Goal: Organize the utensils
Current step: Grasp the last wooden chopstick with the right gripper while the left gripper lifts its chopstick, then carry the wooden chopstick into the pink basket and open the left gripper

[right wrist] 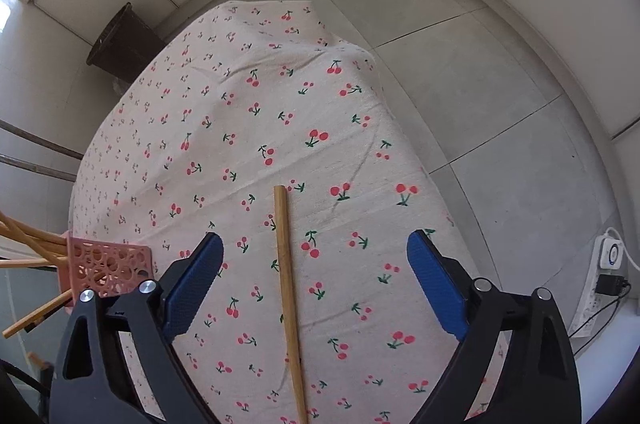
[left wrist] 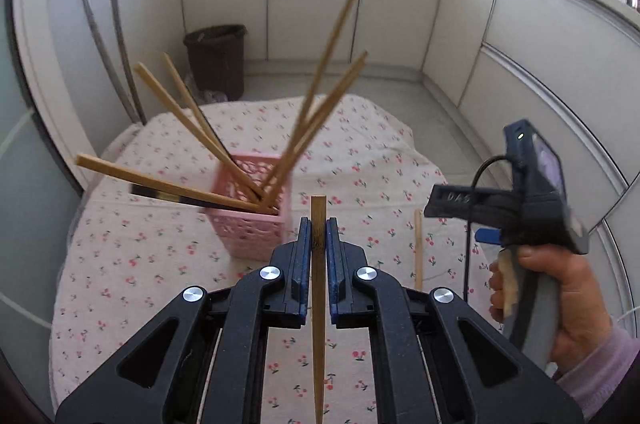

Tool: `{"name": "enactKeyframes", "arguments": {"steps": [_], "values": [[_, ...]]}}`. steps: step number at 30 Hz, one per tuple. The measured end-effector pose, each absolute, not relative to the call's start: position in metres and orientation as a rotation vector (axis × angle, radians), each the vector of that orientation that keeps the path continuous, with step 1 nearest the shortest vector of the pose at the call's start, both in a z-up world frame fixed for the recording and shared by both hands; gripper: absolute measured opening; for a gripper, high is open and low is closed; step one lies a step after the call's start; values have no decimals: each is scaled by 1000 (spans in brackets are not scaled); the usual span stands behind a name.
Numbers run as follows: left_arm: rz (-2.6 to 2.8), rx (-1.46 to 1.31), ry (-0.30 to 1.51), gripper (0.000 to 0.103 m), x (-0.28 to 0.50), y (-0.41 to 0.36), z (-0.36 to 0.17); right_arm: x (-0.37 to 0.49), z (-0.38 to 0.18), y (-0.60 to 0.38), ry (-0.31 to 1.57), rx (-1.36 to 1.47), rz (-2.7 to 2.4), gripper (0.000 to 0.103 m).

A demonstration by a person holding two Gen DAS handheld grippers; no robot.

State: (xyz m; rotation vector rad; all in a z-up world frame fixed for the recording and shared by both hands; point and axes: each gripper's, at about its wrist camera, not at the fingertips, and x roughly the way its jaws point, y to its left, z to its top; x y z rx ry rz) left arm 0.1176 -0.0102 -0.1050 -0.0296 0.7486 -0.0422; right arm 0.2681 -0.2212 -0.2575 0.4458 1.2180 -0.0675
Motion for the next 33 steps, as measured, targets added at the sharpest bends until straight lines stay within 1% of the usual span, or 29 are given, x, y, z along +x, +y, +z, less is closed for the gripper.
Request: {"name": "enactKeyframes", "arguments": {"steps": [1, 2, 3, 6, 7, 8, 9, 11, 13, 18, 33], "values": [[-32, -27, 720, 7, 111, -6, -100, 271, -263, -215, 1231, 422, -69, 74], [-24, -23, 697, 7, 107, -3, -96, 274, -269, -210, 1250, 410, -68, 68], [-23, -15, 677, 7, 102, -1, -91, 276, -275, -207, 1267, 408, -71, 66], [-23, -7, 648, 7, 90, 4, -81, 277, -278, -198, 1245, 350, -107, 51], [-20, -3, 640, 7, 88, 5, -79, 276, -277, -197, 1233, 342, -102, 43], [-20, -4, 634, 7, 87, 7, -77, 276, -278, -196, 1230, 338, -97, 25], [-21, -8, 630, 7, 83, 13, -73, 275, -278, -196, 1222, 323, -104, 23], [-23, -17, 632, 7, 84, 16, -71, 273, -278, -197, 1207, 318, -95, 10], [-22, -26, 628, 7, 79, 20, -67, 270, -278, -199, 1202, 334, -75, 8], [-20, -26, 613, 7, 72, 26, -62, 259, -269, -200, 1189, 372, -31, 8], [-12, -14, 595, 7, 54, 26, -54, 174, -157, -186, 924, 310, 199, 8]]}}
